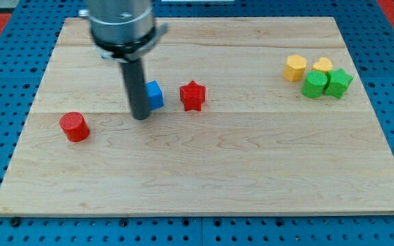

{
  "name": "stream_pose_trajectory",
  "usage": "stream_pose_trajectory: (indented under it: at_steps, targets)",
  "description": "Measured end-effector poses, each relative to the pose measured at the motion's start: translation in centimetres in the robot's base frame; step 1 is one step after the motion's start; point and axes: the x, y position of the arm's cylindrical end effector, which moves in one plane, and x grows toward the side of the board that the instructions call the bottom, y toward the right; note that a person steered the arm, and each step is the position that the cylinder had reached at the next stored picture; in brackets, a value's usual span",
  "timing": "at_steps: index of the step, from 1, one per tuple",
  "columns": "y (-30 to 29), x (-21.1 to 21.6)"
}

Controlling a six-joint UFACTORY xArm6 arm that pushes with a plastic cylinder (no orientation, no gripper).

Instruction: Push the cube into the red star

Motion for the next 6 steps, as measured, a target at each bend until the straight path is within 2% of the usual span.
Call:
stream_pose_trajectory:
  at_steps: [1, 2, 5, 6]
  targets:
    - [-5.2, -1.7]
    - [-6.6, -3.2]
    - [5.0, -3.6]
    - [5.5, -3.6]
